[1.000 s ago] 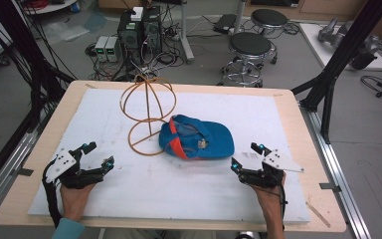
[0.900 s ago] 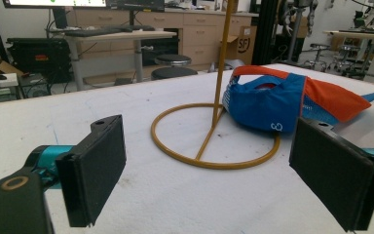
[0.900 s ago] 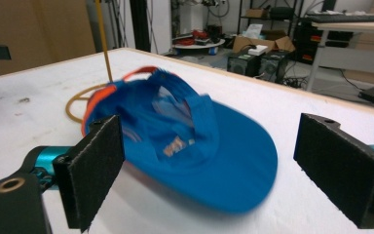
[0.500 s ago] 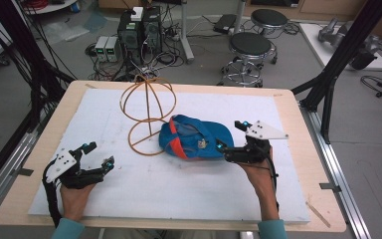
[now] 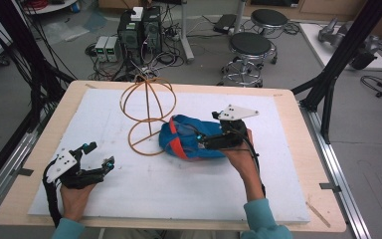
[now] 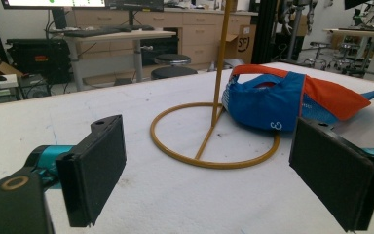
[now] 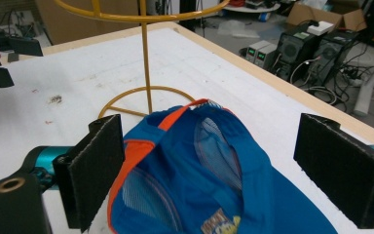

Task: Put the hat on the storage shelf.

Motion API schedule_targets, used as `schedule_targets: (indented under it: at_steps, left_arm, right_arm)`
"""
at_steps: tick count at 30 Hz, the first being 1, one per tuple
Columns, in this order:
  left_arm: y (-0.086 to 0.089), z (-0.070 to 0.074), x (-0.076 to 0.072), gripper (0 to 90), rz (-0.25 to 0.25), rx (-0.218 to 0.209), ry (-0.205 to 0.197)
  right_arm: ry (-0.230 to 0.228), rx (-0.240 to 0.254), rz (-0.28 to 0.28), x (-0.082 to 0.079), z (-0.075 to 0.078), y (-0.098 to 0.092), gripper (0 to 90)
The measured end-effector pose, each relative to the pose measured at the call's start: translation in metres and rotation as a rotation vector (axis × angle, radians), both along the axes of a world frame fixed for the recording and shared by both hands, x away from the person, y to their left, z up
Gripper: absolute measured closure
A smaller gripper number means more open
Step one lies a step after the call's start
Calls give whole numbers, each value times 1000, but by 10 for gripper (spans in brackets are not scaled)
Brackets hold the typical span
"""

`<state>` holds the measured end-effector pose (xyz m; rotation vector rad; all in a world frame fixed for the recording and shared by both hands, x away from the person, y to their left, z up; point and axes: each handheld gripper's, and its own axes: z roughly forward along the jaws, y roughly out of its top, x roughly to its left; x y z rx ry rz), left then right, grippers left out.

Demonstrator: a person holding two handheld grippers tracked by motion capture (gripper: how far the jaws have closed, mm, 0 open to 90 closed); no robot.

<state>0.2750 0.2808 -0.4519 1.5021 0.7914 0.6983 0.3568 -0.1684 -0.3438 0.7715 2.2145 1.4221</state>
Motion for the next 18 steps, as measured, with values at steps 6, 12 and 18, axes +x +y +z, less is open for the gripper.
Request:
schedule_targets:
  at_steps: [6, 12, 18]
  left_arm:
    - [0, 0, 0, 139, -1, -2, 0]
    - [0, 0, 0, 139, -1, 3, -2]
    - [0, 0, 0, 139, -1, -1, 0]
  right_arm:
    - [21, -18, 29, 14, 5, 22, 104]
    - [74, -53, 67, 24, -4, 44, 105]
    - [149, -90, 81, 31, -18, 56, 166]
